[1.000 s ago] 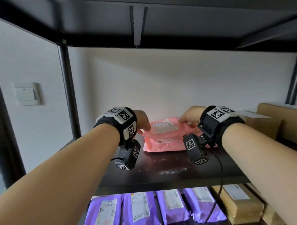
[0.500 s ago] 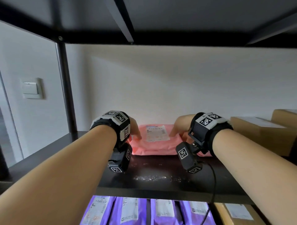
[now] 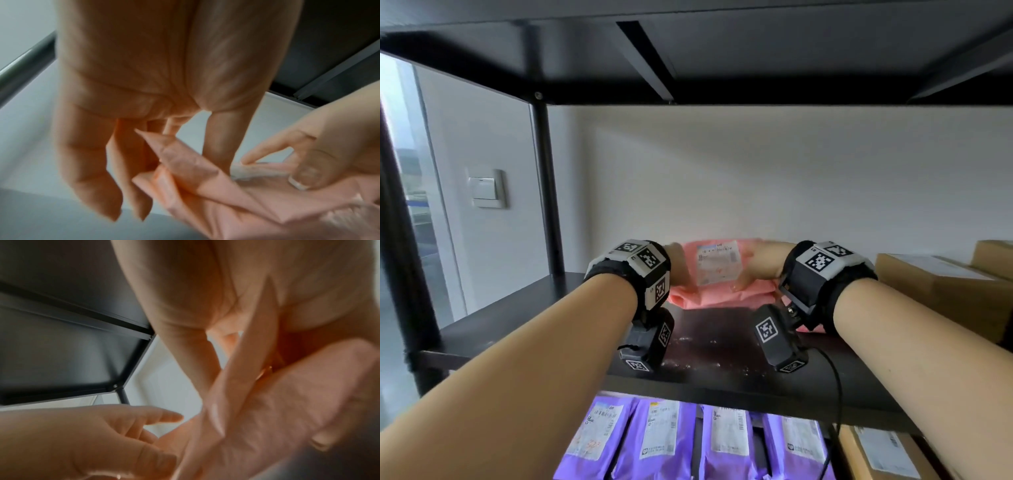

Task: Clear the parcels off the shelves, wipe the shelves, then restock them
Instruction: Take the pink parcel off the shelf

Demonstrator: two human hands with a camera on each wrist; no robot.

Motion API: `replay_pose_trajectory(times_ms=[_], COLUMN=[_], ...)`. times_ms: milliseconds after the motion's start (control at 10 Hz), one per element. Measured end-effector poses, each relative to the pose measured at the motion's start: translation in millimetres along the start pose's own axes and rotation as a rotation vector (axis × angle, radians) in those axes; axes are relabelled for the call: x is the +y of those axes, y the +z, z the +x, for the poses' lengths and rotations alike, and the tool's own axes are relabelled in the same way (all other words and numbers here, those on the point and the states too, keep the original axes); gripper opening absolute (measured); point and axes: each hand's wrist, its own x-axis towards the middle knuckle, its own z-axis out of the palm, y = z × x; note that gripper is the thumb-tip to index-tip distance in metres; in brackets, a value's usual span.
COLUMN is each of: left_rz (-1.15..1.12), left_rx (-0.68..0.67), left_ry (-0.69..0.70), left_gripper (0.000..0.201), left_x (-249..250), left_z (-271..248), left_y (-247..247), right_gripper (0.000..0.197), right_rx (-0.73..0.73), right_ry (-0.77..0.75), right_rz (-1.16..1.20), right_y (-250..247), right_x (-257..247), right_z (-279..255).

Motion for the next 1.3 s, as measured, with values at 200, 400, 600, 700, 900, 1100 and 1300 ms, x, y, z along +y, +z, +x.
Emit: replay_pose_trajectory(times_ms=[200, 400, 600, 700, 900, 1100, 1300], left_rz=[0.314, 0.218, 0.043, 0.006, -0.006, 0.04, 0.045], left_rx=[0.312, 0.453, 0.365, 0.25, 0.122, 0.033, -0.095], left_ry=[0.264, 0.362, 0.489, 0.622, 0.797, 0.984, 1.016], left_gripper=[0.078, 0.066, 0.065, 0.068, 0.064, 0.061, 0.057], left_x=[12, 14, 37, 61, 138, 221, 315], left_z=[-26, -83, -166, -192, -237, -278, -293], left_y=[-1, 27, 80, 112, 181, 251, 327], right_gripper=[0.09, 0.095, 0.095, 0.092, 0.095, 0.092, 0.094], right_rx=[0.28, 0.492, 0.553, 0.562, 0.626, 0.636, 0.557], right_ry=[-0.134, -0.115, 0.076, 0.192, 0.407, 0.593, 0.709], right_rz=[-0.001, -0.07, -0.085, -0.086, -0.163, -0.246, -0.284], right_y=[1, 18, 43, 48, 38, 20, -16], right_x=[-31, -18, 18, 44, 105, 179, 278], right_z=[-100, -179, -272, -329, -429, -511, -558])
